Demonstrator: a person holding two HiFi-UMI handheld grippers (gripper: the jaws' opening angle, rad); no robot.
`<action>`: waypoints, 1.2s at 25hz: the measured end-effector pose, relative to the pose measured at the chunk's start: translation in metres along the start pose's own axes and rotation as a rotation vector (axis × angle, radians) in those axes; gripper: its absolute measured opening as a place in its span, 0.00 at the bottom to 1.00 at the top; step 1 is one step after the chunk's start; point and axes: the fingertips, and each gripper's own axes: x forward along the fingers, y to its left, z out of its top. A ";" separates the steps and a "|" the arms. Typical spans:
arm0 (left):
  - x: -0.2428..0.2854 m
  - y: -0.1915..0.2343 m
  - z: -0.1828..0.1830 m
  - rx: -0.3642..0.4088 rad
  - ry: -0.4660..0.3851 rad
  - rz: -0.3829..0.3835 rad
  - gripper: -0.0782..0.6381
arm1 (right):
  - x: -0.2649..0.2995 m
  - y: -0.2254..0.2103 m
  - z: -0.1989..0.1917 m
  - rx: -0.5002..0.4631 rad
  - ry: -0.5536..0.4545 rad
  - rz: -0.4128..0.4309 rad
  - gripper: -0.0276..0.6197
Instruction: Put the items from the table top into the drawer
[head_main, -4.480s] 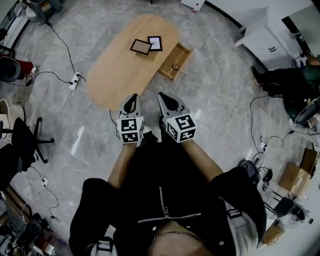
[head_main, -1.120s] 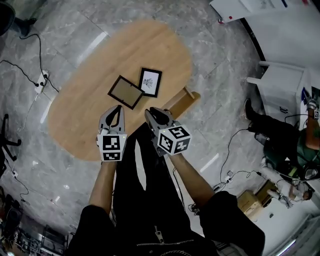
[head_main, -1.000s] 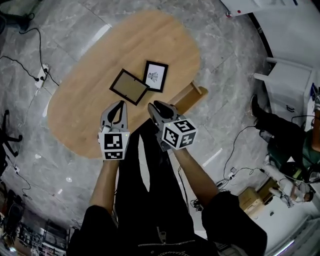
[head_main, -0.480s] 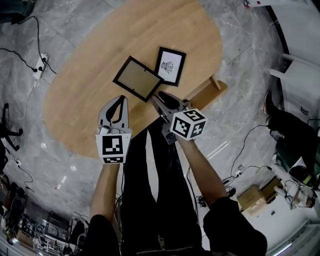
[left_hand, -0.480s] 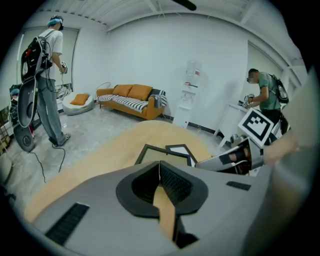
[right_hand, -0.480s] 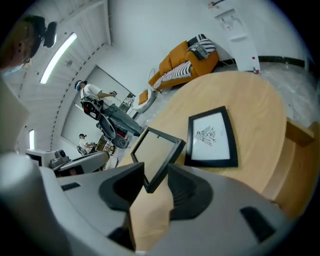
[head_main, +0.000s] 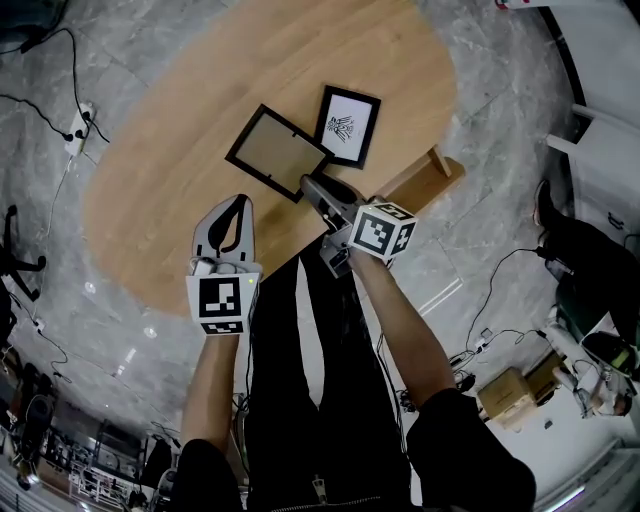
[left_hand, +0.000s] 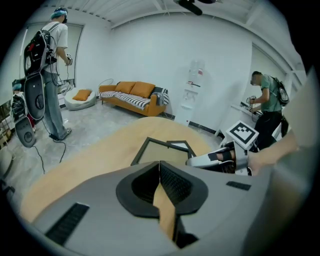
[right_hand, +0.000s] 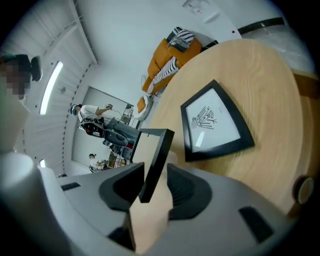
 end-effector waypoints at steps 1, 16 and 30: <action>0.000 0.000 -0.001 0.001 0.003 0.000 0.13 | 0.001 0.000 0.000 0.030 -0.007 0.014 0.26; 0.002 0.002 -0.006 0.007 0.027 -0.003 0.13 | 0.000 0.024 0.011 0.127 -0.030 0.256 0.15; 0.002 0.008 0.011 0.040 0.009 -0.014 0.13 | -0.025 0.057 0.037 0.103 -0.115 0.311 0.14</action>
